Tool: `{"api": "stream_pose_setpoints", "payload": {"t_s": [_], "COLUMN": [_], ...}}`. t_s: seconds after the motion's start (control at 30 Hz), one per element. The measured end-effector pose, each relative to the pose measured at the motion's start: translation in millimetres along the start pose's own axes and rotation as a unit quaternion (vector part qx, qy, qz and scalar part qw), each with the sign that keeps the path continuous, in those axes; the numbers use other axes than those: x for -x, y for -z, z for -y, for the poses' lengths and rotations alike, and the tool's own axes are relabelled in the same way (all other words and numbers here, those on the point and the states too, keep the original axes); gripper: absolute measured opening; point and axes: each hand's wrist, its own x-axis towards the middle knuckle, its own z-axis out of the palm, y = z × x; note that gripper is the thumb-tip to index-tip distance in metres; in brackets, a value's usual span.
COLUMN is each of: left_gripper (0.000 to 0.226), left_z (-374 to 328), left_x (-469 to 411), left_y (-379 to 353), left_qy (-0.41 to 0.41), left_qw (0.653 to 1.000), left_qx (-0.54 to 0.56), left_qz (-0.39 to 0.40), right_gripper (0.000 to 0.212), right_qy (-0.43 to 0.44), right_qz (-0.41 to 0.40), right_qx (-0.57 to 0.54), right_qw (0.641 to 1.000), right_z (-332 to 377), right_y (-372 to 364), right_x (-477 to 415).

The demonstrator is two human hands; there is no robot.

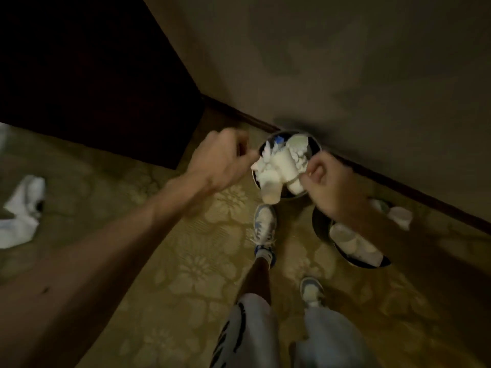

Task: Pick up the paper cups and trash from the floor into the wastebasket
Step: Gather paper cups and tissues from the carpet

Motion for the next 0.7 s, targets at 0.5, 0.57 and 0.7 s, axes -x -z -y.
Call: {"api": "stream_pose_setpoints", "payload": {"t_s": [0.5,0.57,0.7], "left_gripper": [0.029,0.028,0.031], "left_z": [-156.4,-143.8,-103.2], "left_x": [483.5,538.2,644.7], "left_y": [241.7,245.0,236.7], "left_qy": [-0.078,-0.053,0.065], "left_qw": [0.961,0.955,0.935], "left_qx": [-0.205,-0.208,-0.192], "left_qz": [-0.169,-0.204,-0.289], "right_gripper": [0.012,0.013,0.017], "right_qy": [0.38,0.434,0.517], "right_qz": [0.203,0.227,0.284], "right_qx": [0.002,0.016,0.06], "right_qw": [0.902,0.872,0.805], "right_z": [270.6,295.8,337.5], "right_y": [166.7,157.6,107.7], "right_x": [324.5,350.8,402.4]}}
